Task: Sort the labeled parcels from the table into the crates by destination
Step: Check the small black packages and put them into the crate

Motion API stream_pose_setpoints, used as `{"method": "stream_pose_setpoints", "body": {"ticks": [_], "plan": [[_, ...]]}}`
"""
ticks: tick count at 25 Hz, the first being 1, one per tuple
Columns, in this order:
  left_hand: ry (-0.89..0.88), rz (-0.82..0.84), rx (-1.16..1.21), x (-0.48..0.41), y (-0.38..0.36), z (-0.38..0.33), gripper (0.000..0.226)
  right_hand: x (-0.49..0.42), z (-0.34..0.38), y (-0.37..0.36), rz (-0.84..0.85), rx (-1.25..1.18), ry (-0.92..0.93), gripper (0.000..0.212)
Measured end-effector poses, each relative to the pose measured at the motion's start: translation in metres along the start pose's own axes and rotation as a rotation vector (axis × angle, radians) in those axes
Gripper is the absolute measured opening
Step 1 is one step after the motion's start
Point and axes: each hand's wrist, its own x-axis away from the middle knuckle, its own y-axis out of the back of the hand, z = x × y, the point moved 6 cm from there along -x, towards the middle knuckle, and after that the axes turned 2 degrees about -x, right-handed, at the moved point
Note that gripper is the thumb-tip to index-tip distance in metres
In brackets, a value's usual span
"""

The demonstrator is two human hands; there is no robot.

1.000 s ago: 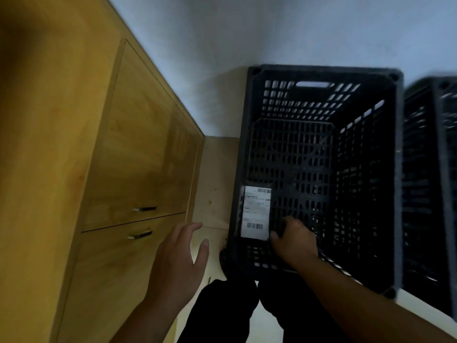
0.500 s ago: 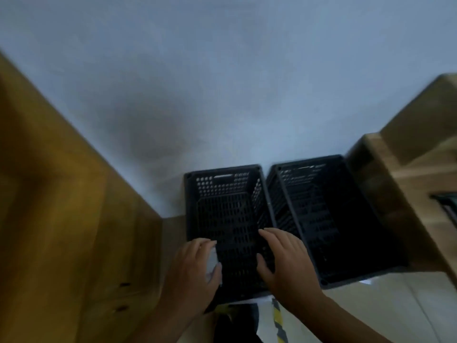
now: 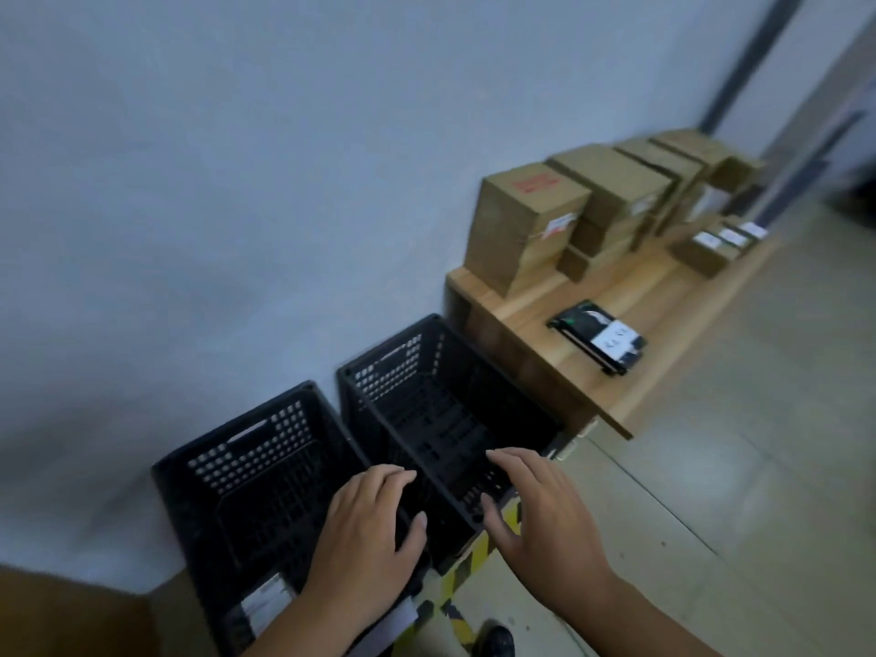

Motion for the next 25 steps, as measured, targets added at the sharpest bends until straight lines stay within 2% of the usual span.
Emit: {"method": "stream_pose_setpoints", "body": {"ticks": [6, 12, 18, 25], "plan": [[-0.173, 0.064, 0.003, -0.045, -0.032, -0.08, 0.048, 0.02, -0.077, 0.041, -0.063, -0.036, -0.239, 0.045], [-0.229, 0.093, -0.049, -0.1, -0.078, -0.163, 0.046, 0.021, -0.18, 0.074, -0.11, -0.088, -0.341, 0.047], [-0.144, 0.067, -0.093, -0.155, -0.132, -0.253, 0.045, 0.001, -0.301, 0.119, -0.119, -0.158, -0.307, 0.046], [-0.105, 0.042, -0.149, -0.207, -0.172, -0.33, 0.043, -0.024, -0.395, 0.15, -0.097, -0.192, -0.237, 0.045]]}}
